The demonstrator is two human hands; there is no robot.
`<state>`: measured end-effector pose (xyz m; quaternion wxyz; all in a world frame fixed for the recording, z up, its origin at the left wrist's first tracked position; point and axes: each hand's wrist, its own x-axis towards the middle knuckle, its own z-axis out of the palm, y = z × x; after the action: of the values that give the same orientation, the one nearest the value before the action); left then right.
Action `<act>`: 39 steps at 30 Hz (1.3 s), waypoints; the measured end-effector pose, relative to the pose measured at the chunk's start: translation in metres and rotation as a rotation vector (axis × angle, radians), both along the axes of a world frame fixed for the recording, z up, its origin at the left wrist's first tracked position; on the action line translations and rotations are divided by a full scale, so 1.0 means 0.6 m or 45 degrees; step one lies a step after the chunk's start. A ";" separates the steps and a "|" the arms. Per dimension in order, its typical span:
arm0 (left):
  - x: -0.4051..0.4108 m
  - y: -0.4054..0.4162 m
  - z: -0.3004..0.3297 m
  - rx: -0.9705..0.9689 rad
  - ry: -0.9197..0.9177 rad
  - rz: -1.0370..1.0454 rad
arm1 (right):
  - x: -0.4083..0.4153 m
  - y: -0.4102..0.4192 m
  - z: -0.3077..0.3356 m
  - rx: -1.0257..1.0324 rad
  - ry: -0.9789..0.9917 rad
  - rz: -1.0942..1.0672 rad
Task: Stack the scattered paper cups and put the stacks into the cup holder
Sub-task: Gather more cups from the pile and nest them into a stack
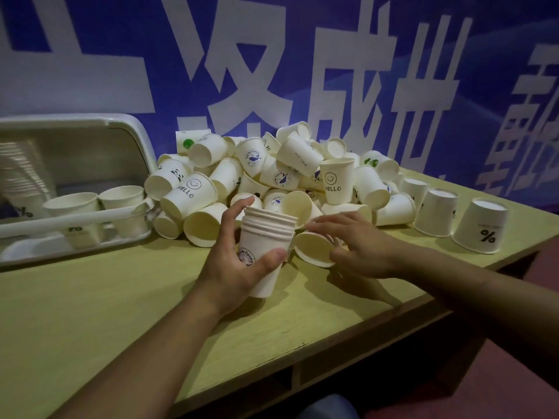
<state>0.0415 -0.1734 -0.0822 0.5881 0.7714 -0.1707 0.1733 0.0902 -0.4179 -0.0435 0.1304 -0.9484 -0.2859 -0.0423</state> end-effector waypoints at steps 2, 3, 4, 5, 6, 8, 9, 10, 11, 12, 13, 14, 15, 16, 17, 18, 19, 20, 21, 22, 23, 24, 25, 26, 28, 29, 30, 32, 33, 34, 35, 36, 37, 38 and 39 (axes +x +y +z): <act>0.000 -0.001 0.001 -0.008 0.013 -0.013 | -0.003 -0.007 0.004 -0.209 -0.036 -0.014; -0.001 -0.002 0.002 -0.009 0.015 -0.023 | -0.003 -0.010 0.005 -0.325 -0.100 -0.027; -0.001 -0.004 0.002 -0.013 0.015 -0.036 | -0.004 -0.014 0.005 -0.416 -0.188 -0.029; -0.001 -0.005 0.002 -0.021 0.016 -0.051 | -0.004 -0.017 0.005 -0.470 -0.281 -0.016; -0.002 -0.006 0.001 -0.029 0.017 -0.063 | -0.003 -0.022 0.005 -0.490 -0.352 0.006; -0.002 -0.007 0.001 -0.025 0.015 -0.067 | 0.000 -0.029 0.004 -0.461 -0.408 0.033; -0.002 -0.007 0.001 -0.019 0.014 -0.066 | 0.001 -0.032 0.004 -0.422 -0.382 0.034; -0.002 -0.007 0.001 -0.015 0.013 -0.067 | 0.002 -0.034 0.005 -0.360 -0.322 0.028; -0.003 -0.007 0.000 -0.013 0.012 -0.068 | 0.001 -0.034 0.007 -0.286 -0.247 0.018; -0.003 -0.006 0.000 -0.008 0.008 -0.066 | -0.003 -0.034 0.008 -0.225 -0.183 0.010; -0.004 -0.006 0.000 -0.003 0.003 -0.065 | -0.007 -0.034 0.009 -0.191 -0.154 0.012; -0.005 -0.007 0.001 0.000 -0.003 -0.065 | -0.009 -0.034 0.008 -0.178 -0.150 0.021; -0.005 -0.008 0.002 -0.001 -0.006 -0.068 | -0.009 -0.034 0.008 -0.171 -0.148 0.028; -0.006 -0.008 0.002 -0.006 -0.009 -0.071 | -0.009 -0.035 0.008 -0.158 -0.132 0.024; -0.007 -0.009 0.002 -0.009 -0.010 -0.075 | -0.010 -0.035 0.009 -0.119 -0.105 0.014; -0.008 -0.009 0.003 -0.009 -0.008 -0.079 | -0.010 -0.036 0.010 -0.032 -0.065 -0.005; -0.010 -0.009 0.004 -0.008 -0.007 -0.085 | -0.012 -0.037 0.013 0.110 -0.025 -0.029; -0.012 -0.009 0.005 -0.004 -0.008 -0.090 | -0.013 -0.037 0.019 0.298 -0.001 -0.050; -0.014 -0.010 0.006 -0.001 -0.008 -0.100 | -0.017 -0.035 0.027 0.504 0.007 -0.068; -0.015 -0.011 0.006 0.003 -0.006 -0.110 | -0.021 -0.032 0.036 0.704 0.016 -0.082; -0.017 -0.013 0.007 0.012 -0.006 -0.118 | -0.024 -0.027 0.045 0.885 0.027 -0.089; -0.019 -0.015 0.007 0.026 -0.012 -0.125 | -0.027 -0.020 0.054 1.040 0.040 -0.089; -0.021 -0.017 0.008 0.047 -0.022 -0.130 | -0.030 -0.011 0.061 1.161 0.053 -0.084; -0.022 -0.019 0.009 0.069 -0.030 -0.134 | -0.034 -0.001 0.067 1.248 0.066 -0.070; -0.024 -0.023 0.009 0.089 -0.028 -0.149 | -0.046 0.022 0.070 1.343 0.096 -0.001; -0.024 -0.023 0.008 0.090 -0.025 -0.156 | -0.052 0.034 0.069 1.363 0.106 0.037; -0.024 -0.024 0.008 0.089 -0.021 -0.158 | -0.059 0.046 0.066 1.372 0.109 0.070; -0.024 -0.024 0.009 0.089 -0.028 -0.139 | -0.068 0.069 0.058 1.353 0.118 0.118; -0.024 -0.023 0.009 0.083 -0.038 -0.123 | -0.071 0.078 0.052 1.338 0.127 0.129; -0.023 -0.022 0.008 0.070 -0.048 -0.107 | -0.073 0.086 0.046 1.330 0.137 0.135; -0.021 -0.020 0.008 0.057 -0.059 -0.095 | -0.074 0.092 0.039 1.318 0.138 0.137; -0.021 -0.018 0.007 0.049 -0.069 -0.085 | -0.075 0.096 0.033 1.292 0.125 0.133; -0.022 -0.017 0.008 0.051 -0.082 -0.074 | -0.076 0.099 0.029 1.257 0.103 0.127; -0.022 -0.017 0.009 0.061 -0.096 -0.063 | -0.077 0.100 0.026 1.229 0.084 0.120; -0.022 -0.018 0.009 0.070 -0.108 -0.055 | -0.078 0.100 0.025 1.215 0.071 0.115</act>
<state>0.0281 -0.1841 -0.0768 0.5624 0.7754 -0.2167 0.1883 0.0436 -0.3577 -0.0285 0.5606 -0.7700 -0.2719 -0.1376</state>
